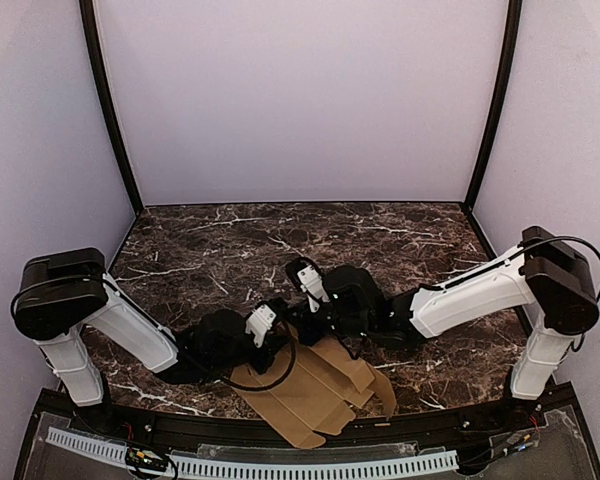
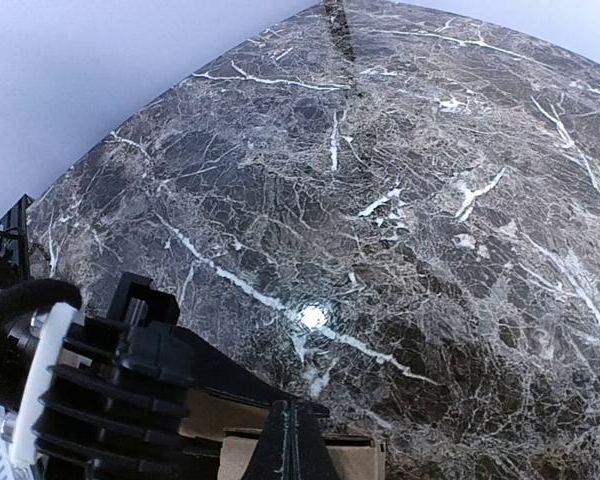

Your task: Fold the paper box

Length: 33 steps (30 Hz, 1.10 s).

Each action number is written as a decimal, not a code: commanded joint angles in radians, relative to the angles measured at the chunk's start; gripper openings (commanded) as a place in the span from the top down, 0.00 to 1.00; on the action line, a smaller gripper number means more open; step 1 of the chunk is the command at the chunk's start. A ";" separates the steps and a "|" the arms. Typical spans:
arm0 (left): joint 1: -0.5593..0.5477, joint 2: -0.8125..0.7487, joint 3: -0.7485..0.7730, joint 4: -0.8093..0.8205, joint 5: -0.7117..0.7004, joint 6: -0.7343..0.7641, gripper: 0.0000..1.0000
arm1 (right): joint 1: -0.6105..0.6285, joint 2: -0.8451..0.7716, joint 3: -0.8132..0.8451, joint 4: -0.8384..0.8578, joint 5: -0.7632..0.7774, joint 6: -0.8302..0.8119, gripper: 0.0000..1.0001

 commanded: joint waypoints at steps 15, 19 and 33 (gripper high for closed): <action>0.002 0.081 0.049 0.118 -0.021 -0.007 0.88 | 0.016 0.039 -0.028 -0.040 0.068 0.067 1.00; 0.002 0.088 0.042 0.128 -0.027 -0.006 0.99 | 0.016 0.031 -0.043 -0.030 0.062 0.077 1.00; 0.002 0.085 0.032 0.120 -0.069 -0.028 0.99 | 0.018 -0.072 -0.048 -0.068 0.088 0.081 0.98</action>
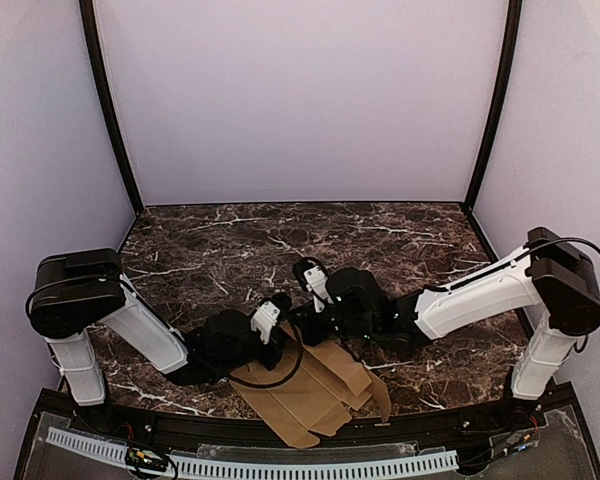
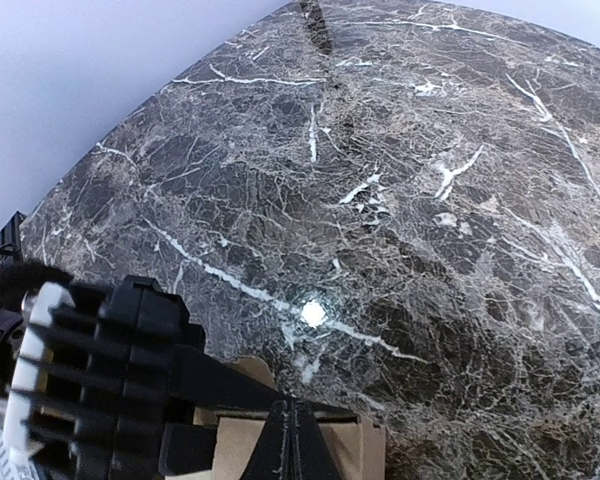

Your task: Fold the paper box

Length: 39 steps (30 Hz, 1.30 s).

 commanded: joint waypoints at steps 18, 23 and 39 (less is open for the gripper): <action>0.001 -0.023 -0.013 -0.068 -0.167 -0.073 0.99 | 0.035 -0.022 -0.052 -0.081 0.030 0.043 1.00; 0.001 -0.019 -0.009 -0.088 -0.191 -0.087 0.92 | 0.037 -0.035 -0.066 -0.072 0.032 0.049 1.00; 0.000 -0.079 0.000 -0.203 -0.383 -0.123 0.99 | 0.033 -0.342 -0.132 -0.239 0.174 -0.025 0.79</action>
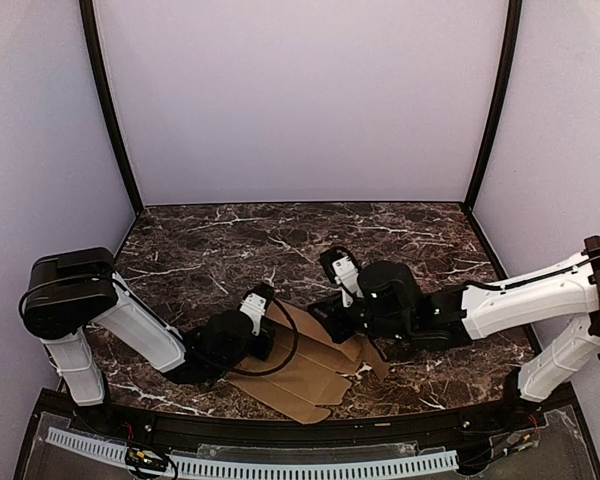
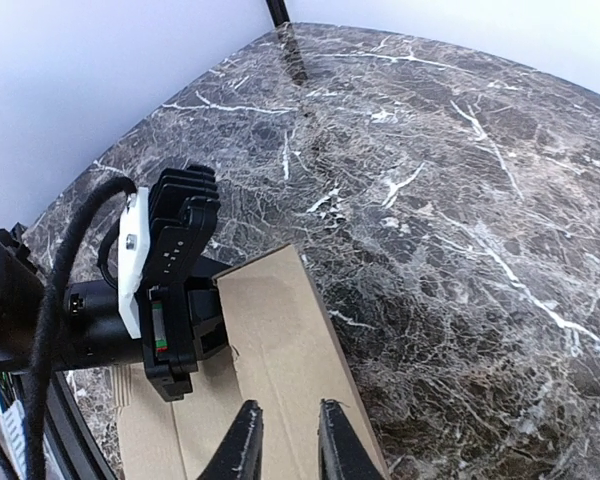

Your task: Fold the paper box

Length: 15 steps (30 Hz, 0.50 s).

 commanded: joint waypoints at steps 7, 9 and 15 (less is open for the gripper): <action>0.001 -0.073 0.031 -0.234 -0.192 -0.077 0.99 | -0.011 -0.209 -0.107 -0.180 0.089 0.003 0.86; 0.001 -0.078 0.047 -0.301 -0.216 -0.149 0.99 | -0.011 -0.231 -0.131 -0.186 0.074 0.032 0.94; 0.001 -0.070 0.088 -0.444 -0.217 -0.325 0.99 | -0.009 -0.209 -0.169 -0.186 0.049 0.101 1.00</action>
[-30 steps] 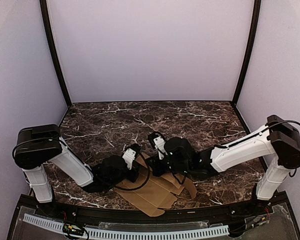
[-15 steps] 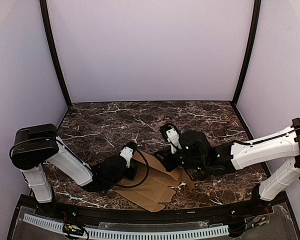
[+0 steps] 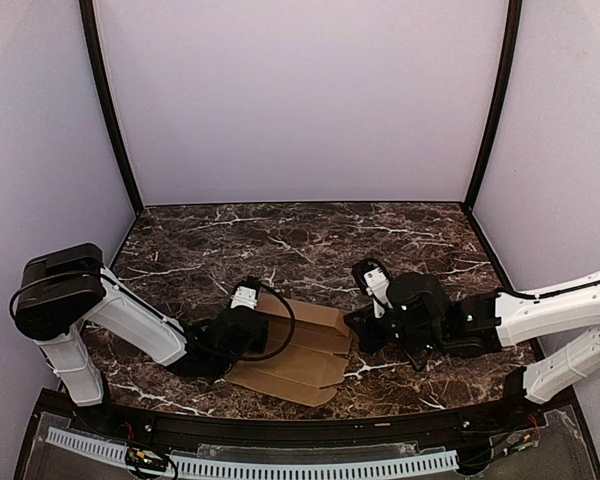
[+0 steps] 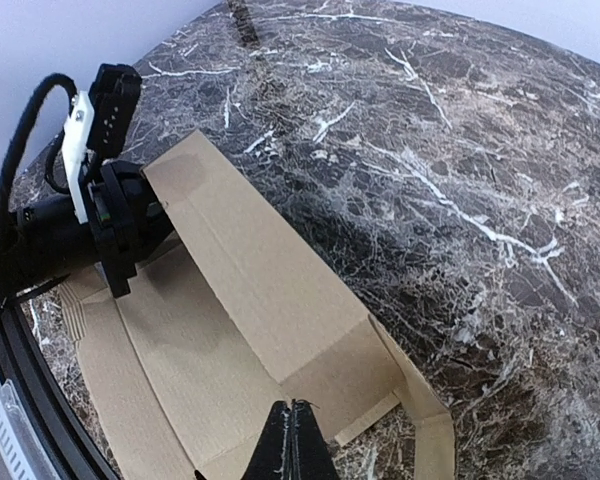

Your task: Fold the paper box

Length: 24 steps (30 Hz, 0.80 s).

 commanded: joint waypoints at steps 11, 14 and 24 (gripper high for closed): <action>-0.012 -0.032 0.011 -0.221 0.003 -0.190 0.99 | -0.026 0.114 0.003 -0.019 0.059 0.068 1.00; -0.013 -0.044 -0.009 -0.220 0.013 -0.197 0.99 | -0.043 0.124 0.004 -0.011 0.055 0.066 1.00; -0.018 -0.042 -0.018 -0.216 0.032 -0.202 0.99 | -0.049 0.178 0.047 0.019 0.048 0.037 1.00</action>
